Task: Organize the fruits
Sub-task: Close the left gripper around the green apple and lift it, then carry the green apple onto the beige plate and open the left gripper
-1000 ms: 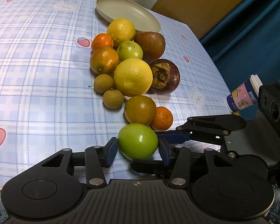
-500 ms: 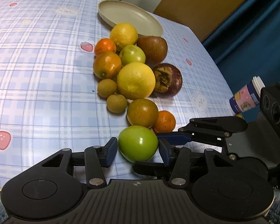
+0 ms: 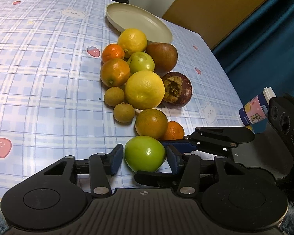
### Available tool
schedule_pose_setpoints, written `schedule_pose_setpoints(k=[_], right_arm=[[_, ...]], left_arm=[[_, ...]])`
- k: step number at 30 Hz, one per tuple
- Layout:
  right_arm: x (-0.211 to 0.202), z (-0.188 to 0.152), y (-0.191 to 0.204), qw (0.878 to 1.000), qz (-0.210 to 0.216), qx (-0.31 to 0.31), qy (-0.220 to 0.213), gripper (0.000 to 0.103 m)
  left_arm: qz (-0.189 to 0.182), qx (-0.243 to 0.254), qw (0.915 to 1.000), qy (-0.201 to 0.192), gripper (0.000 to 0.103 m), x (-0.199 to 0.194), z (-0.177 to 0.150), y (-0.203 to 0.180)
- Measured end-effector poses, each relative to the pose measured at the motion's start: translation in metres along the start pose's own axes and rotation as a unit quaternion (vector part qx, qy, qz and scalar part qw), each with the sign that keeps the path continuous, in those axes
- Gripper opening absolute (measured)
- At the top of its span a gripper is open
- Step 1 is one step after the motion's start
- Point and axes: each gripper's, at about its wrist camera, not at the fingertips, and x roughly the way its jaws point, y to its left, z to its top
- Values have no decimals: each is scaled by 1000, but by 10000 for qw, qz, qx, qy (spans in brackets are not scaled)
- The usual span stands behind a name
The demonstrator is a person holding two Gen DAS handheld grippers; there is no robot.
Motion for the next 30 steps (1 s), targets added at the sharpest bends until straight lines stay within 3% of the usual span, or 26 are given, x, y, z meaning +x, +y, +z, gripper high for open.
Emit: schedule_pose_setpoints(k=[6,15,30], right_arm=[[2,0,1,10000,52,-2,-7,49],[-32,9,2,9986,88,-4,-516,48],[-56,71,-26,9921,-361,-104,-1194,48]], left_arm=[[51,159,9998,-77,50,-5,0,-7],[148,848,9936,-724,45,-39,18,-39],[144,1464,9799,-1347,45,-33,100,-77]])
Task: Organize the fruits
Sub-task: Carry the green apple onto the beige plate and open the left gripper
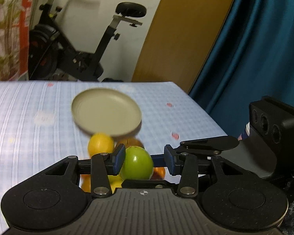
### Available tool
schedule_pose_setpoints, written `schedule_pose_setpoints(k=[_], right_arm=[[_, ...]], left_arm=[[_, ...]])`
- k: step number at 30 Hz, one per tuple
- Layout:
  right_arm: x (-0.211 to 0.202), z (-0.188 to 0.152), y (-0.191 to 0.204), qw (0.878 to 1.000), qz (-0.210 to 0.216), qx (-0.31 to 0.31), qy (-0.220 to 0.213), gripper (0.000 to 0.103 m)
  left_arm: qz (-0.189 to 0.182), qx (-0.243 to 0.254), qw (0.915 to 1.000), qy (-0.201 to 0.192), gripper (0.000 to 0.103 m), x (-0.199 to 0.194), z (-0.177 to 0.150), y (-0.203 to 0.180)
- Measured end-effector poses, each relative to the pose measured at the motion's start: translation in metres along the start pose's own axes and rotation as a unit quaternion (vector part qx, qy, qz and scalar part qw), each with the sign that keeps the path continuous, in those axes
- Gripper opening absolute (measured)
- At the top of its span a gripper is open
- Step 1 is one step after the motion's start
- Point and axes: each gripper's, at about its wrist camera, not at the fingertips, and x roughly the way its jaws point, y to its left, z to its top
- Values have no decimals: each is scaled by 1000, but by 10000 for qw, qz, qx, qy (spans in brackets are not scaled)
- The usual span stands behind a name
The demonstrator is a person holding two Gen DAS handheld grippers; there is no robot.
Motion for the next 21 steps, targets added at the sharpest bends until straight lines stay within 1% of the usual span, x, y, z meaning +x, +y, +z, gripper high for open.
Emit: schedule_pose_setpoints(k=[2,7,12,18,21], right_arm=[[3,7,-10,10000,-40,30,-50,48],[20,18,-35,9997,-200,128,-99,48],[25,28,-59,9983,-230,434,-316,49],[44,39,-82,9974,-394,523,-286,48],[57,42,-96,9968,-483,589,-231,49]], left_arm=[[5,21,10000,29,45,12,8,3],[-107,-182,9997,101,45,38,27,15],[-150,-101,9997,147,45,56,43,21],[-149,-216,9992,296,45,90,53,35],[-72,-285,9986,432,45,103,55,41]])
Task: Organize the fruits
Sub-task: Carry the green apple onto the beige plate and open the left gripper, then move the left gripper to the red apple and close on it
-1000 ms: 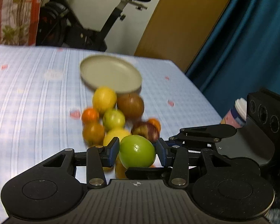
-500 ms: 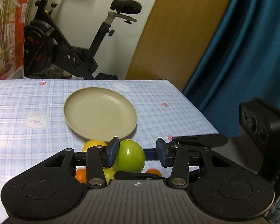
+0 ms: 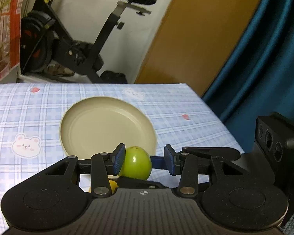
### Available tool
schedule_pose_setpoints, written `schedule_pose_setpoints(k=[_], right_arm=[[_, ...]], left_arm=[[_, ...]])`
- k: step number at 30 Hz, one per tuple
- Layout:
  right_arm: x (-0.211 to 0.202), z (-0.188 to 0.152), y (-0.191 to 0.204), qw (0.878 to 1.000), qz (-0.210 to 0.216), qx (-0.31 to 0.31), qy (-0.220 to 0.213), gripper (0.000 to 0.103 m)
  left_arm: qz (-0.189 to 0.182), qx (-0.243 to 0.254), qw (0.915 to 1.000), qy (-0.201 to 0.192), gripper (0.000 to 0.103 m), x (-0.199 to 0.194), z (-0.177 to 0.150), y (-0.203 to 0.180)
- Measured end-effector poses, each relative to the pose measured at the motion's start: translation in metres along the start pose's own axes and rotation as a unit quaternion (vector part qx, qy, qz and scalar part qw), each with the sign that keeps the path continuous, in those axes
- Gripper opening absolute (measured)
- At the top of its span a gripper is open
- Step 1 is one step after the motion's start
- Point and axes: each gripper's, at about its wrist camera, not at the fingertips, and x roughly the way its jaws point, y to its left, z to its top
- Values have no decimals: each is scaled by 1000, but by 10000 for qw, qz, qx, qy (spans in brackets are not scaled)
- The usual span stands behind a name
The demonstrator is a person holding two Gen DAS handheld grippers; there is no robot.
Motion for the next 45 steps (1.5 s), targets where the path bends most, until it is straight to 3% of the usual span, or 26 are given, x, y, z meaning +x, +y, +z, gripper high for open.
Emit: schedule_pose_setpoints(k=[6,14,24,30,41,45], right_arm=[[26,10,-18,9994,-73,240,221,49],[47,11,-25,9983,-196,355,410,49],[5,2,-28,9987,-295,405,68,52],[-25,-14,-15,9998,-166,94,5,68],[-2,-41,-2,9985,42,-178,514,72],[-1,-44,-12,9983,209,-48,540,68]], left_arm=[[124,-280,9992,244,45,20,2,16],[268,-440,9984,248,45,29,4,27],[282,-208,9993,90,47,-7,-3,23],[304,19,9994,134,49,-13,-11,10],[253,3,9992,307,50,-10,-24,2],[226,16,9990,373,54,-9,-27,-2]])
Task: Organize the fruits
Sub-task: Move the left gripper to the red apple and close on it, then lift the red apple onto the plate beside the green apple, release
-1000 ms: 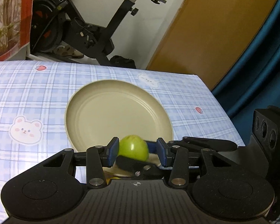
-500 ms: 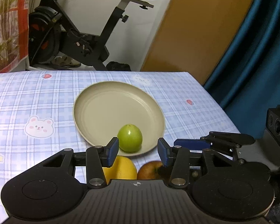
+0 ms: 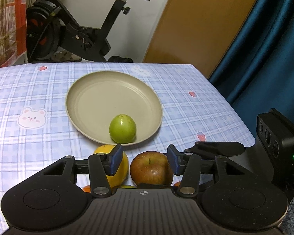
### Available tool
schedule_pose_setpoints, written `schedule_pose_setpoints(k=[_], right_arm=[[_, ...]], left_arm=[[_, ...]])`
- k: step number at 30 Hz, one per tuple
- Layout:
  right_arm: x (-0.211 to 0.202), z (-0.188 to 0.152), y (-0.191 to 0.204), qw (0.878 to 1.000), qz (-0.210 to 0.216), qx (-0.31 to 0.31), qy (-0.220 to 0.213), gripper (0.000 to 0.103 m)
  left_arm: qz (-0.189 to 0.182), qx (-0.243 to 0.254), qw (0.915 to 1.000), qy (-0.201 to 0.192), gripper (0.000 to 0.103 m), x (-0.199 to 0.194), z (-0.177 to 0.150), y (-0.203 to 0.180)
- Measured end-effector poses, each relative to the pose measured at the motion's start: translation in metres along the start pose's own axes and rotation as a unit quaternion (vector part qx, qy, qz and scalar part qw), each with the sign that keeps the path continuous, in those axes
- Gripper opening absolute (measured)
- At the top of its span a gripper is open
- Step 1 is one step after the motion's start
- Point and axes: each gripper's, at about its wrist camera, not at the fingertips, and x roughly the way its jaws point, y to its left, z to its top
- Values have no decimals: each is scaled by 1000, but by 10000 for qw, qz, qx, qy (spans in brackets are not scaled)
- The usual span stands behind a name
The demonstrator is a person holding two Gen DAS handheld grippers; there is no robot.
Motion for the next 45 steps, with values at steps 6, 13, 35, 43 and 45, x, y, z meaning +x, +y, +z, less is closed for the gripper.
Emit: schedule_pose_setpoints(k=[6,13,35,43,45], right_arm=[[-8,-8,0,9992,139,-370,-97,67],[-19,-21,-8,9989,205,-369,-213,67],[-19,-34,-10,9994,75,-63,-328,68],[-21,-34,-11,9993,62,53,-366,67],[-21,-34,-10,9993,39,31,-375,67]], left_arm=[[-73,50,9998,181,55,13,-5,-11],[-138,29,9990,435,67,28,-13,-18],[-181,-26,9974,696,64,48,-24,-22],[-166,21,9976,665,64,46,-24,-24],[-161,48,9978,637,64,44,-23,-25]])
